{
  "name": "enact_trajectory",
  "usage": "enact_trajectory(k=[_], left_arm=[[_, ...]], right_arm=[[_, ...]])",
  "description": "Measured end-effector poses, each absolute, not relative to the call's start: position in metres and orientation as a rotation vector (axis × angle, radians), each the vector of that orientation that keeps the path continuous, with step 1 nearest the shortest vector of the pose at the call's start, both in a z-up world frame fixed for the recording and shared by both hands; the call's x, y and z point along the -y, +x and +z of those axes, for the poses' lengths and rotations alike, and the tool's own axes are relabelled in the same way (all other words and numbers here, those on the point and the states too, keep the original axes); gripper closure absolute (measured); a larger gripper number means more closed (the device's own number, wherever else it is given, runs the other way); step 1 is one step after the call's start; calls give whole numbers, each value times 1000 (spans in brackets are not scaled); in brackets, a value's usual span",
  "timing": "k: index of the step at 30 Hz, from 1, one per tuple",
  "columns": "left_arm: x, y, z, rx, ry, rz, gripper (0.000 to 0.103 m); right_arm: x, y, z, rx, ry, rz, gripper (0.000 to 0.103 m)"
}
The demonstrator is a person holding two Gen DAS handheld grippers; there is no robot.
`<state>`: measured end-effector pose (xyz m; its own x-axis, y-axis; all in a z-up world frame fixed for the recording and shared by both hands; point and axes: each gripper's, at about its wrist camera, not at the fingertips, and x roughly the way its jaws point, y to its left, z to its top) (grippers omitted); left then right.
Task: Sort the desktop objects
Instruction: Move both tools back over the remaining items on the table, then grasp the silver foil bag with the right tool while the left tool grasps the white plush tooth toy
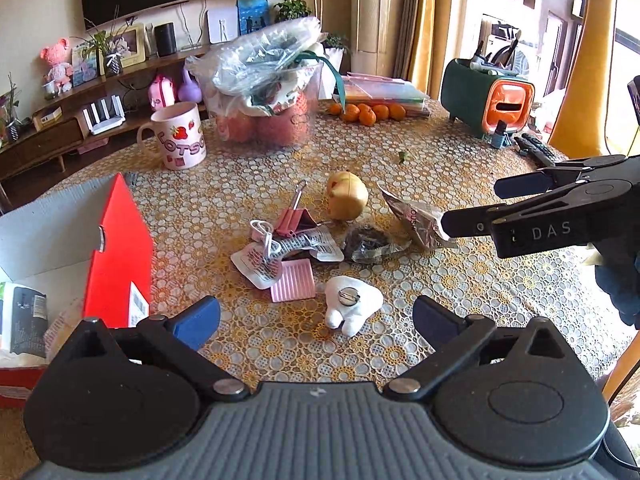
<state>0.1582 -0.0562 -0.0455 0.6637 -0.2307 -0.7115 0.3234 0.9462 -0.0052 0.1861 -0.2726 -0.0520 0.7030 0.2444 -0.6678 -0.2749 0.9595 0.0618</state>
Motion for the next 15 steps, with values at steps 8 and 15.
enact_trajectory(k=[8,15], left_arm=[[75,178,-82,-821,158,-301,0],[89,195,-105,-846,189,-308,0]], right_arm=[[279,209,-80,-789,-41,291,17],[279,230,-99,-828,-51,288,17]])
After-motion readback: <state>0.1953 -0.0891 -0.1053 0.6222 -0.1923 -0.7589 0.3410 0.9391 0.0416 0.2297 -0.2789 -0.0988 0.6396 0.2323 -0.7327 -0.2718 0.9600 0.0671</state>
